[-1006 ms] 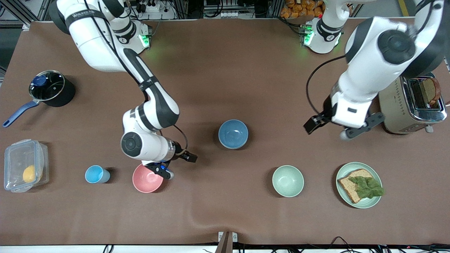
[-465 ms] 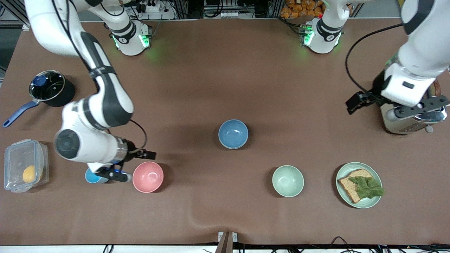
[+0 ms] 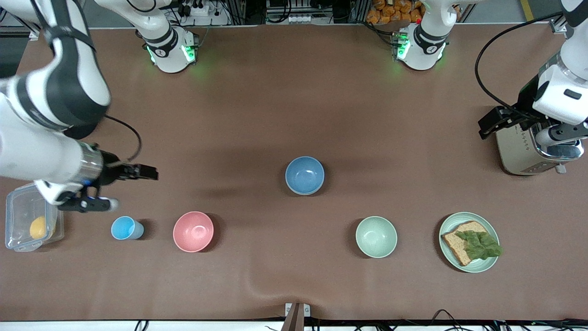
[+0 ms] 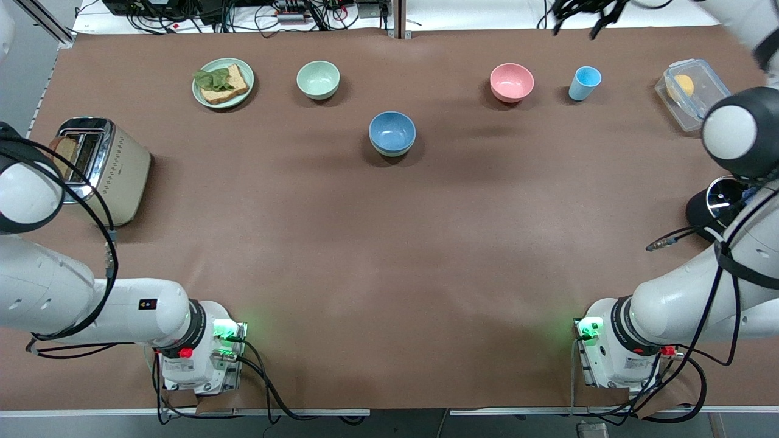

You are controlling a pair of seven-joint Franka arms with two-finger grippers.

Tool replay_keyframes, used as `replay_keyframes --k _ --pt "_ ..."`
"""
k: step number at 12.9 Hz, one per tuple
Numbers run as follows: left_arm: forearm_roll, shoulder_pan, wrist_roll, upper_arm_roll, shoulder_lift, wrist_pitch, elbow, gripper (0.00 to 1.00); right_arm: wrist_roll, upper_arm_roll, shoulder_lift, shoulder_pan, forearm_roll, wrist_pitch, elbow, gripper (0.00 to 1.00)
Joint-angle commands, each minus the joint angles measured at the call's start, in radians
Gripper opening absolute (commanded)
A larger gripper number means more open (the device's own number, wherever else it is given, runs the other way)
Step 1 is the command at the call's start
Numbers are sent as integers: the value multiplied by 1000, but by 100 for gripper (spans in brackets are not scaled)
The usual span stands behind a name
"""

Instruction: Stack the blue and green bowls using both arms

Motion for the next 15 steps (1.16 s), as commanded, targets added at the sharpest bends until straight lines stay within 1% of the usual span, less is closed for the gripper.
replay_keyframes --k 1,2,3,4,5,6,7,8,9,10,13,15 --pt "-1 5 27 1 -11 -27 -1 100 -149 14 -116 -105 -17 -59 -40 100" --pt "-1 5 27 2 -11 -31 -1 100 -205 6 -168 -128 -22 -80 -54 100" --pt "3 5 27 2 -11 -31 -1 100 -213 -27 -179 -124 -37 -121 -54 100" --pt "2 5 28 2 -13 -33 -1 100 -218 -73 -187 -107 -60 -157 -48 100" --pt "-4 9 30 2 -16 -45 -4 100 -221 -151 -238 -51 -65 -156 -57 100" --pt "-15 27 43 -2 -21 -69 -9 100 -221 -238 -268 27 -68 -148 -89 100" --pt "-36 28 74 -2 -21 -79 -7 100 -220 -277 -280 60 -68 -125 -123 100" --pt "-38 36 123 -1 -22 -92 -7 100 -220 -287 -289 62 -68 -78 -146 100" --pt "-38 41 158 1 -22 -100 -7 100 -218 -309 -293 71 -68 -50 -163 100" --pt "-38 44 171 2 -21 -100 -6 100 -205 -313 -302 74 -66 -51 -172 100" --pt "-33 58 197 1 -21 -102 -1 100 -128 -297 -323 74 -63 -59 -192 100" --pt "-36 65 201 1 -19 -102 0 100 -126 -287 -314 78 -63 -61 -195 100"
